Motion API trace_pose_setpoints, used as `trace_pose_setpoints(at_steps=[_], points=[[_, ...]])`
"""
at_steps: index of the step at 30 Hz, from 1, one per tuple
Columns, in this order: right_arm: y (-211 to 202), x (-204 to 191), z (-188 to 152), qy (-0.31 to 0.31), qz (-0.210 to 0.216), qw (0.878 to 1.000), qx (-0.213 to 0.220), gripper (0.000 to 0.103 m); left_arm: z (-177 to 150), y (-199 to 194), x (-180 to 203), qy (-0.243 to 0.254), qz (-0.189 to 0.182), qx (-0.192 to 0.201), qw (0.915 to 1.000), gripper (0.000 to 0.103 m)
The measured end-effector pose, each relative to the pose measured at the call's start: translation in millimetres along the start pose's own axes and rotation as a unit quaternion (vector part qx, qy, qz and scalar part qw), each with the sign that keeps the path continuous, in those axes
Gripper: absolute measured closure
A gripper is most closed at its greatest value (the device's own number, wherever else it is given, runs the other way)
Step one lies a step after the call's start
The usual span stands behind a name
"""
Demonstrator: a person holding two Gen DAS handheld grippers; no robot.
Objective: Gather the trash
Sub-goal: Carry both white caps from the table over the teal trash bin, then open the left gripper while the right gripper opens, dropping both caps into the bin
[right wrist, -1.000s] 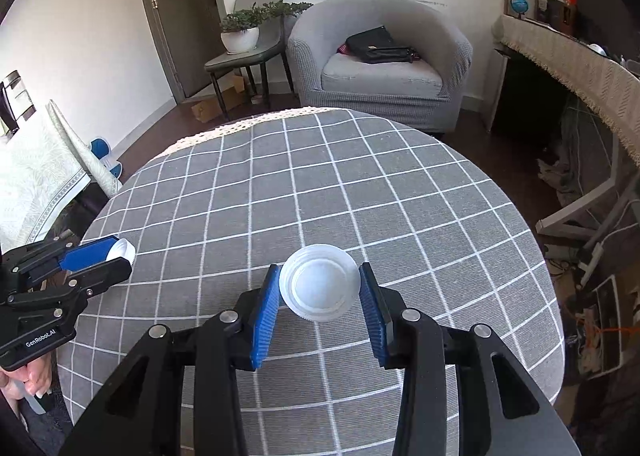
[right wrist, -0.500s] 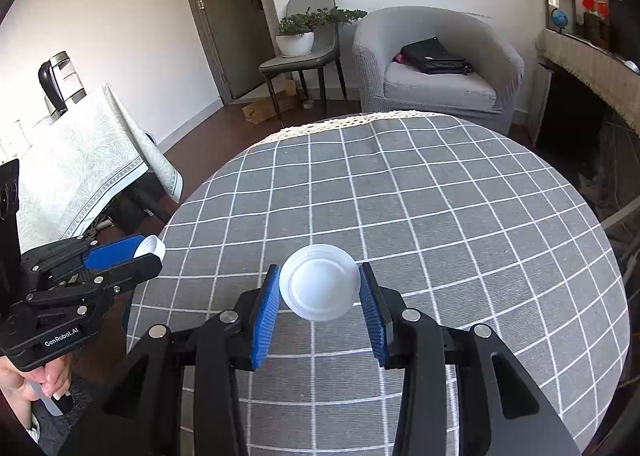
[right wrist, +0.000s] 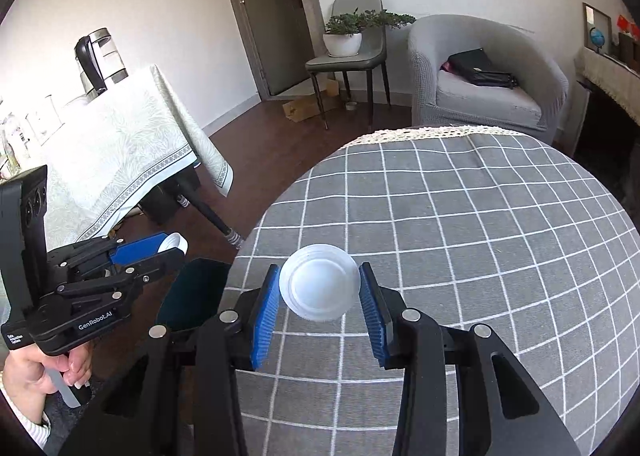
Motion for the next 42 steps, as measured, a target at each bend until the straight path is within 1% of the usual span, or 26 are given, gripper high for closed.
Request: trace_pose_setpoints(at_steps=[4,7,11,13,16,25,30,33,35,36,37,42], points=[[14.2,-22.1,13.2,-0.014,0.014,1.000,0.001,0.063,-1.1,7.0,-33.0,-0.016,0.020,-0.007,0.9996,0.071],[27.1,-38.8,22.2,-0.024,0.026,0.999,-0.002,0.063,-5.1,17.0,-58.5,-0.030,0.037,-0.023,0.9986,0.071],[44.6,-63.0,34.5,-0.037,0.042,0.998,-0.005,0.063,-13.9,25.7,-85.6,-0.030,0.065,-0.036,0.9968,0.071],[51.6,-73.9,39.0,-0.044,0.049,0.998,-0.007,0.063,-20.2,32.1,-98.9,-0.027,0.079,-0.047,0.9954,0.071],[64.2,-91.2,44.3,-0.054,0.060,0.997,-0.011,0.063,-29.7,42.4,-120.8,-0.043,0.085,-0.069,0.9931,0.071],[105.0,-139.1,52.4,-0.081,0.092,0.992,-0.037,0.063,-61.1,64.5,-169.4,-0.061,0.112,-0.127,0.9837,0.071],[129.0,-157.4,53.6,-0.086,0.105,0.989,-0.053,0.063,-79.7,81.3,-195.5,-0.067,0.127,-0.168,0.9753,0.071],[144.1,-167.5,52.3,-0.089,0.111,0.988,-0.065,0.063,-92.5,88.1,-210.3,-0.074,0.127,-0.193,0.9701,0.070],[155.8,-175.0,51.8,-0.092,0.115,0.986,-0.074,0.063,-98.7,91.0,-219.4,-0.078,0.127,-0.204,0.9675,0.068],[161.4,-177.6,51.1,-0.093,0.117,0.986,-0.078,0.063,-101.7,92.1,-224.3,-0.079,0.130,-0.207,0.9665,0.065],[167.4,-180.9,50.2,-0.094,0.119,0.985,-0.083,0.063,-103.9,92.4,-228.1,-0.080,0.131,-0.210,0.9655,0.059],[194.2,-192.9,41.8,-0.097,0.125,0.981,-0.110,0.063,-108.7,87.7,-243.9,-0.089,0.134,-0.211,0.9642,0.056]])
Point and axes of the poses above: each gripper's, at about its wrist camera, not at the fingertips, and y roughly the way its jaws point, x to its right, z to its top, the point moved 2 cm from there along y, roughly the way its jaws point, and after that the axes turned 11 degrees about -y, right-handed, at the moved point
